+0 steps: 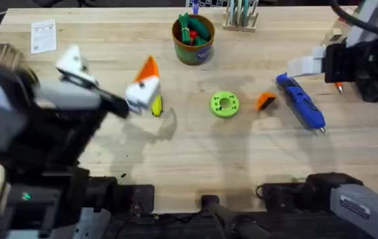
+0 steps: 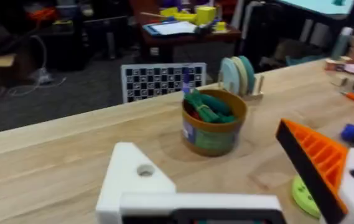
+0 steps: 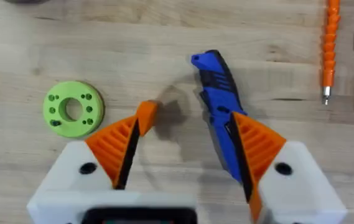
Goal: Pick up the gripper from the table and insert it into the empty holder that is missing its gripper. Then pick up a screw, insert it into the mounting hole, and use the screwdriver to tighten it. Finally, clean up the table by picking up the vegetable and placing it into the bucket.
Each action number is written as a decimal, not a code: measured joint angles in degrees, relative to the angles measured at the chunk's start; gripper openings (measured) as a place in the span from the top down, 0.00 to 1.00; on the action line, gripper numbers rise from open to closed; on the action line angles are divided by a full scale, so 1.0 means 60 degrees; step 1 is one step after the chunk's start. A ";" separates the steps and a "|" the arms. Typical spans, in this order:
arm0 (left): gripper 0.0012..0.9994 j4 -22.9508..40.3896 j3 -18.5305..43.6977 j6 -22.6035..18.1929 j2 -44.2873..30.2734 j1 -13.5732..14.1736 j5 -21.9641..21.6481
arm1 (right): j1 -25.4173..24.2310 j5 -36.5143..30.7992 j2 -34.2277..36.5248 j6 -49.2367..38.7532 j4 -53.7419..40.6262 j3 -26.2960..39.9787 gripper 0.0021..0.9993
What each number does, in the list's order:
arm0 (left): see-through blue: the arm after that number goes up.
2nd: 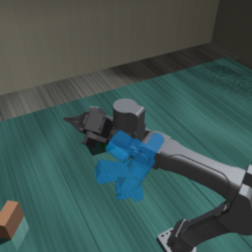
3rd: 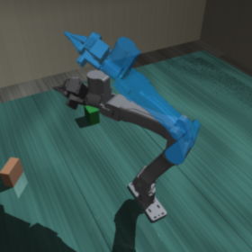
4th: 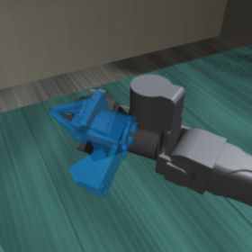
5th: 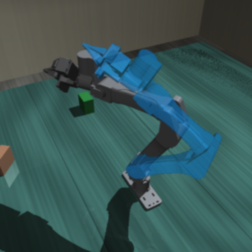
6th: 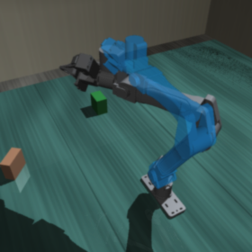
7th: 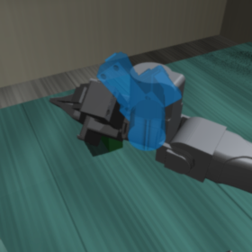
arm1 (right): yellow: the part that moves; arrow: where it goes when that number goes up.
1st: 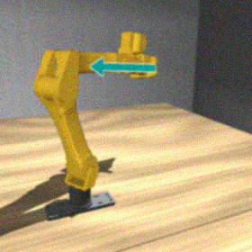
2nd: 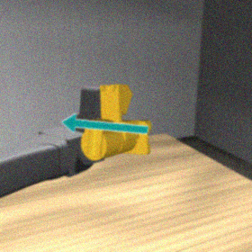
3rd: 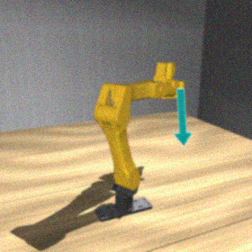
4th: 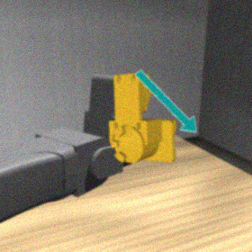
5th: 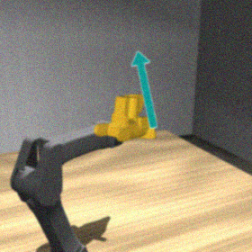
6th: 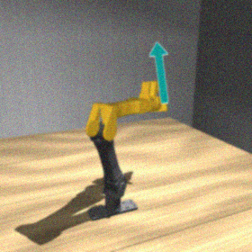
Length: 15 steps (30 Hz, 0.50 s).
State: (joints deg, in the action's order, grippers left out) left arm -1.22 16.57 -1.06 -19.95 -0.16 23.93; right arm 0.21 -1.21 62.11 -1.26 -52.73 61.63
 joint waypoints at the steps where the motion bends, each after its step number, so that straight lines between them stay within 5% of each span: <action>1: 0.01 -0.0021 -0.0340 0.0000 0.0413 0.0000 0.0241 | 0.0000 0.0000 0.0000 -0.0003 -0.0002 -0.0004 0.13; 15: 0.01 0.0012 -0.2662 0.0318 0.2998 0.0000 0.3487 | 0.0000 -0.0002 0.0000 -0.0003 0.0000 -0.0002 0.13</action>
State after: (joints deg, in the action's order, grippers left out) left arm -1.15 0.60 0.85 -1.96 -0.16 44.85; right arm 0.21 -1.22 62.11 -1.28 -52.73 61.62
